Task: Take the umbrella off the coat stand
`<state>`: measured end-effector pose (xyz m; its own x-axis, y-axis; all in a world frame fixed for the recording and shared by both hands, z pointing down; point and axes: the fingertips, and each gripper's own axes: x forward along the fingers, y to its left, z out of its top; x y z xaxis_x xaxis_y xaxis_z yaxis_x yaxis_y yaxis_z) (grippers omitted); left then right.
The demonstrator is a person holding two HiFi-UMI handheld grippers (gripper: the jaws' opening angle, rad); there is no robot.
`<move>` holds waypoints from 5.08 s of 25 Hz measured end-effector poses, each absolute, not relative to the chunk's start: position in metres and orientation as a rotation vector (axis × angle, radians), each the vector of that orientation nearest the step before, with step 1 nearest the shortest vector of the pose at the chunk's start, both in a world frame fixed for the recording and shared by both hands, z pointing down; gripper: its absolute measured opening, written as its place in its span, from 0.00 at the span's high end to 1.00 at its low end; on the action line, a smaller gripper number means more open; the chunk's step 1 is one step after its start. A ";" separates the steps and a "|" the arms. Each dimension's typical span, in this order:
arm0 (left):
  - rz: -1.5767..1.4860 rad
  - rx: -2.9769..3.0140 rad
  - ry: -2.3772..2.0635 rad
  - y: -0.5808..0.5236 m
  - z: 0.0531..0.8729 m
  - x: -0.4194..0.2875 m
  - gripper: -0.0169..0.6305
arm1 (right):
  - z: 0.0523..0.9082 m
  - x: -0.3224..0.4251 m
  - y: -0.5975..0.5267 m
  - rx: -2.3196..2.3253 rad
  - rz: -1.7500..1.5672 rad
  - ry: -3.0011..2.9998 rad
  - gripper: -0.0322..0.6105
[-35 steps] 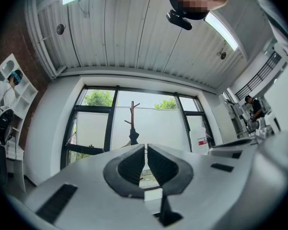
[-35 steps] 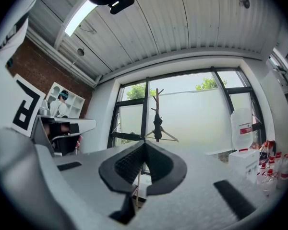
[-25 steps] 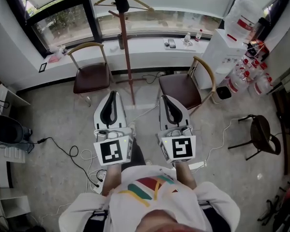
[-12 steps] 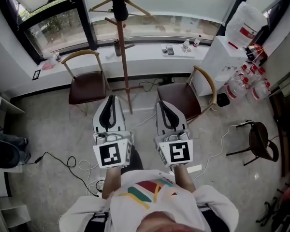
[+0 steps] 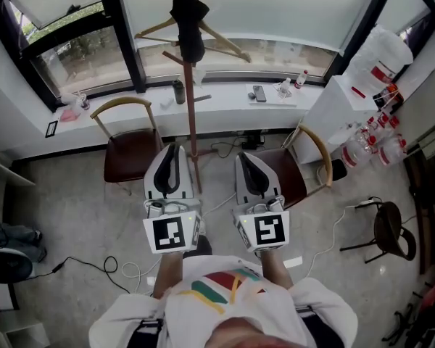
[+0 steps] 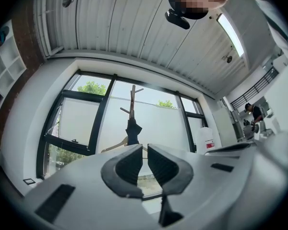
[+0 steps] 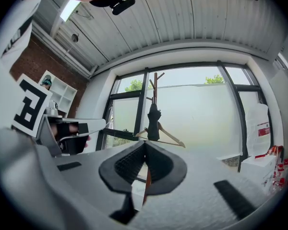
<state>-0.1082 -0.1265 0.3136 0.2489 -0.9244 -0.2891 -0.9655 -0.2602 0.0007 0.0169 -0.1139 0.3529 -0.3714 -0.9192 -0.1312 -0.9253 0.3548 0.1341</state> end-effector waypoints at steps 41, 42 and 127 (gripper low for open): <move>0.287 -2.292 1.835 -0.320 0.293 -0.117 0.95 | 0.319 0.015 -0.319 -1.692 0.260 2.485 0.95; 0.284 -2.287 1.839 -0.321 0.293 -0.116 0.95 | 0.318 0.016 -0.319 -1.688 0.262 2.486 0.95; -0.147 -2.663 1.588 -0.460 0.202 -0.080 0.64 | 0.302 0.061 -0.306 -1.668 0.262 2.409 0.95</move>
<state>-0.0799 -0.4596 0.2020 0.4719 -0.8794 0.0621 -0.8759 -0.4757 -0.0807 0.0609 -0.3056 0.3023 -0.3433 -0.9018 -0.2624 -0.9371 0.3475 0.0317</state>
